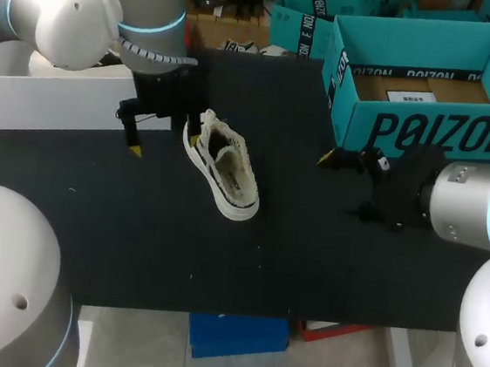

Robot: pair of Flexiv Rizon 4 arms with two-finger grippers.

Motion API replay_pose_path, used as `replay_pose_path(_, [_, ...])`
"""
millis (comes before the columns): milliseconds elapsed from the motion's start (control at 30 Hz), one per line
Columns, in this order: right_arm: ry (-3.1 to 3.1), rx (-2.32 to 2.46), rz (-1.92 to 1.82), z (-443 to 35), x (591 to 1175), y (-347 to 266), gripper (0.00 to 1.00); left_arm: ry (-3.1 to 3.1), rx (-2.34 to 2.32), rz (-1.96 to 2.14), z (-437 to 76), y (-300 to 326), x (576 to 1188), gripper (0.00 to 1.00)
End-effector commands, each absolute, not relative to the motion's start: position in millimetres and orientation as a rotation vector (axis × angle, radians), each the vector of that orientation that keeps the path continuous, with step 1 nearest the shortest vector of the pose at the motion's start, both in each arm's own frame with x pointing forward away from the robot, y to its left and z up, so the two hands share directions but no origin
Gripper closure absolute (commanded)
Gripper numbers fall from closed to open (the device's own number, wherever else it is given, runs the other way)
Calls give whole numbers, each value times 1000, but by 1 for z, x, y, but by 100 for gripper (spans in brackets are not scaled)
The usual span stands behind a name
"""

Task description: Take the shoe out of the shoebox, open the shoe tongue, remove and reinsert the insole, then place the shoe into the shoebox

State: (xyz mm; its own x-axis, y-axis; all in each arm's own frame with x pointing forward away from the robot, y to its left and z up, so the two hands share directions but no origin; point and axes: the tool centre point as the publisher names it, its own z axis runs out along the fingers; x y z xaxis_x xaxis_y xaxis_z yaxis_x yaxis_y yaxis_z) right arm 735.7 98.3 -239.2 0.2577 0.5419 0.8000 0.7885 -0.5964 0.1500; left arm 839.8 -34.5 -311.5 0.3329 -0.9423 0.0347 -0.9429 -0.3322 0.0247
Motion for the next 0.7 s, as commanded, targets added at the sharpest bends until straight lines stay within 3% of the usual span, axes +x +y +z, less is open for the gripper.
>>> replay_pose_path(33, [-1228,-2224,-1235,-240,734,92,0,-1783,2519,67,-313,-31,837,0])
replay_pose_path(700, [-1228,-2224,-1235,-240,734,92,0,-1676,2427,154,-302,-63,864,0])
